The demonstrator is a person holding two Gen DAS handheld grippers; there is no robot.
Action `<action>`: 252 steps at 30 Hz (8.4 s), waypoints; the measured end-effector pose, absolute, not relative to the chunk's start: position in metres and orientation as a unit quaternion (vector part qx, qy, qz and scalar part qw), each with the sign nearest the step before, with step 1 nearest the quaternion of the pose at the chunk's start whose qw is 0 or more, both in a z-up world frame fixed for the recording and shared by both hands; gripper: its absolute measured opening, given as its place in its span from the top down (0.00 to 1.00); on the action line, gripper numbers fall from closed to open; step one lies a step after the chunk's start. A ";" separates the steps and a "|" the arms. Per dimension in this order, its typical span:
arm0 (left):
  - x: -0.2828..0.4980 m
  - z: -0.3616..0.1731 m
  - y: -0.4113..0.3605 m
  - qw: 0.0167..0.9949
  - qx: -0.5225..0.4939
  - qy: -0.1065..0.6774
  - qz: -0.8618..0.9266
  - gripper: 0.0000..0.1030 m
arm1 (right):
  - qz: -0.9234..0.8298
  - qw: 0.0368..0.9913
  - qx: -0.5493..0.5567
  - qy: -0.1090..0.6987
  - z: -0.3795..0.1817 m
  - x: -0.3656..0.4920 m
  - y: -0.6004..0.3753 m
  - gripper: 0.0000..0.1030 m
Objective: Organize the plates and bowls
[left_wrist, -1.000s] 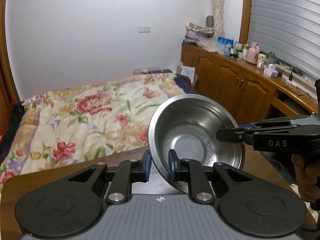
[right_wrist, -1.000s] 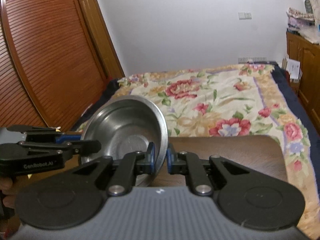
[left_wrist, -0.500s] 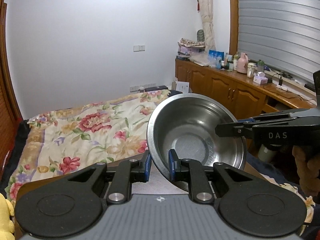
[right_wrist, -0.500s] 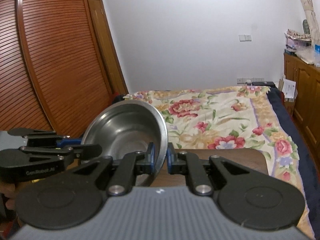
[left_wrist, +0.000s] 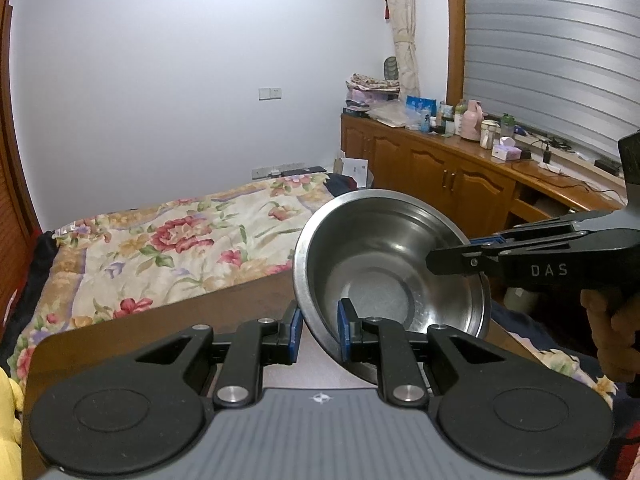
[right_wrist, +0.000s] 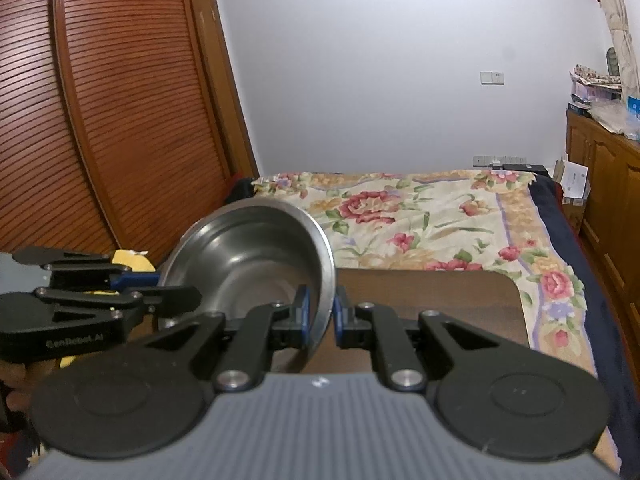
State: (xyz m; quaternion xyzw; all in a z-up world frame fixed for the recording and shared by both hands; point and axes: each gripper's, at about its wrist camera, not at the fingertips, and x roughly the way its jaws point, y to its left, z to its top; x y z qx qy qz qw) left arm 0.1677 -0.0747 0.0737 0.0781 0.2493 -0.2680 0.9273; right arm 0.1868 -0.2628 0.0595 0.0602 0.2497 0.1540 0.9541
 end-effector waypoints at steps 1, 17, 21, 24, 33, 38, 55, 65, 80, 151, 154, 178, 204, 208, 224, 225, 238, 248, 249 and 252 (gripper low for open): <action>0.164 0.072 -0.075 0.927 0.077 0.249 -0.270 0.80 | 0.155 0.954 0.060 0.250 0.058 0.184 -0.263 0.87; 0.124 0.021 -0.072 0.917 0.076 0.274 -0.280 0.80 | 0.160 0.941 0.096 0.283 0.017 0.147 -0.266 0.87; 0.118 0.009 -0.070 0.913 0.066 0.289 -0.282 0.80 | 0.166 0.937 0.095 0.291 0.008 0.141 -0.264 0.87; 0.116 0.005 -0.068 0.910 0.060 0.296 -0.282 0.80 | 0.168 0.937 0.100 0.291 0.004 0.136 -0.264 0.87; 0.104 -0.008 -0.068 0.906 0.073 0.309 -0.280 0.80 | 0.163 0.938 0.088 0.292 -0.009 0.124 -0.255 0.87; 0.100 -0.016 -0.064 0.905 0.069 0.317 -0.276 0.80 | 0.160 0.942 0.072 0.286 -0.013 0.117 -0.251 0.87; 0.101 -0.027 -0.068 0.904 0.064 0.324 -0.272 0.80 | 0.148 0.947 0.037 0.284 -0.031 0.115 -0.245 0.86; 0.098 -0.029 -0.061 0.908 0.052 0.318 -0.268 0.80 | 0.149 0.949 0.040 0.274 -0.033 0.113 -0.244 0.84; 0.079 -0.016 -0.054 0.922 0.038 0.275 -0.270 0.49 | 0.152 0.960 0.075 0.224 -0.024 0.092 -0.254 0.58; 0.074 -0.019 -0.054 0.944 0.018 0.233 -0.233 0.61 | 0.117 0.971 0.105 0.177 -0.041 0.077 -0.247 0.60; 0.073 -0.013 -0.048 0.946 0.014 0.226 -0.230 0.61 | 0.124 0.972 0.100 0.171 -0.032 0.077 -0.244 0.60; 0.065 0.004 0.044 0.962 -0.005 0.223 -0.159 0.61 | 0.213 0.961 0.078 0.157 -0.011 0.094 -0.180 0.60; 0.075 -0.040 0.071 0.957 -0.011 0.263 -0.121 0.61 | 0.242 0.949 0.038 0.199 -0.040 0.103 -0.135 0.60; 0.075 -0.041 0.068 0.959 -0.003 0.256 -0.118 0.61 | 0.236 0.950 0.033 0.202 -0.045 0.105 -0.134 0.60; 0.070 -0.042 0.060 0.961 0.008 0.255 -0.102 0.53 | 0.221 0.952 0.046 0.208 -0.038 0.111 -0.137 0.51; 0.070 -0.041 0.059 0.962 0.011 0.254 -0.101 0.46 | 0.219 0.952 0.045 0.208 -0.038 0.110 -0.138 0.51; 0.062 -0.029 0.059 0.965 0.024 0.239 -0.100 0.17 | 0.196 0.961 0.050 0.188 -0.019 0.093 -0.152 0.43; 0.049 -0.005 0.050 0.973 0.029 0.208 -0.093 0.00 | 0.168 0.971 0.044 0.163 -0.005 0.077 -0.176 0.28; 0.047 -0.004 0.049 0.974 0.031 0.204 -0.095 0.00 | 0.164 0.973 0.043 0.159 -0.004 0.075 -0.178 0.20; 0.045 0.001 0.043 0.974 0.033 0.199 -0.106 0.00 | 0.159 0.975 0.042 0.147 -0.001 0.068 -0.185 0.08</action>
